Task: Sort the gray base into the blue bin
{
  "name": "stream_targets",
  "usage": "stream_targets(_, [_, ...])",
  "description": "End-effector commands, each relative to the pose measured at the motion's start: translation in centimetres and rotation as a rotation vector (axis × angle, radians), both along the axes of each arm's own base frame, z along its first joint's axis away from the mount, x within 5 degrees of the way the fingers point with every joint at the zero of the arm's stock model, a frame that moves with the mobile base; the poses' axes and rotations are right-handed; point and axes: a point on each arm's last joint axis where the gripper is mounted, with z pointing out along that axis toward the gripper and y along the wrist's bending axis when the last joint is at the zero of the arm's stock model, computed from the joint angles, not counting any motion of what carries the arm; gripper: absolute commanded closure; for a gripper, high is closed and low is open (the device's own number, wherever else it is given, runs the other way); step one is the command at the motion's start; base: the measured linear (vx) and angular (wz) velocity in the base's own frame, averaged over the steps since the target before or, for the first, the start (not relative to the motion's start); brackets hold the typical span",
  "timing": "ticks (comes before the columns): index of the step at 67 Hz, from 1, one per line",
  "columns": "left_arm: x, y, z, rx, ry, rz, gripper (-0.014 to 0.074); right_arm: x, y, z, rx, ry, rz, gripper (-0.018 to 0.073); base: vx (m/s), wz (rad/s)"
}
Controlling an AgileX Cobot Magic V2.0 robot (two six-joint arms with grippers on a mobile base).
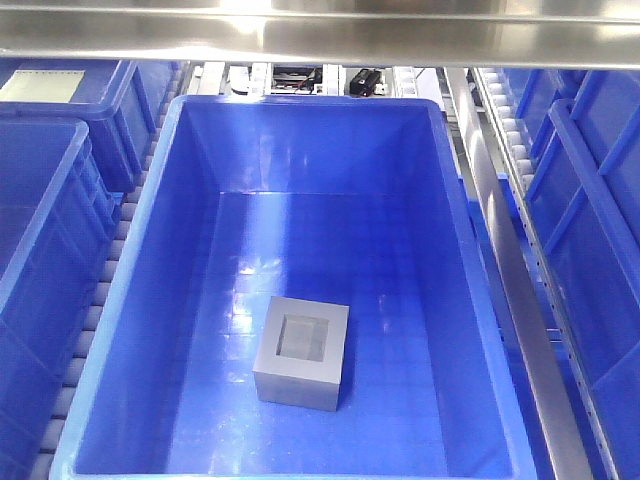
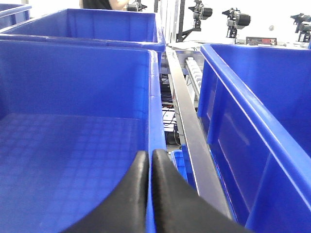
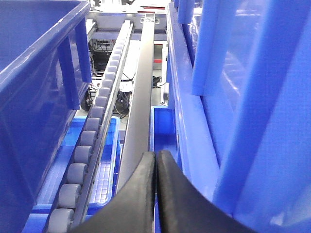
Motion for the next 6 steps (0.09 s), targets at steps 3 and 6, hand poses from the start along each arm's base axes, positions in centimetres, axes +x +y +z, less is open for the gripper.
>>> stream_targets(3, [-0.21,-0.1,1.18,-0.004,-0.107,-0.012,0.0603,0.04,0.0,0.62,-0.023,-0.083,0.0,0.0564,0.0,0.0])
stream_targets(6, [-0.21,-0.1,1.18,-0.004,-0.107,-0.012,0.0603,0.04,0.0,0.62,-0.023,-0.083,0.0,0.0564,0.0,0.0])
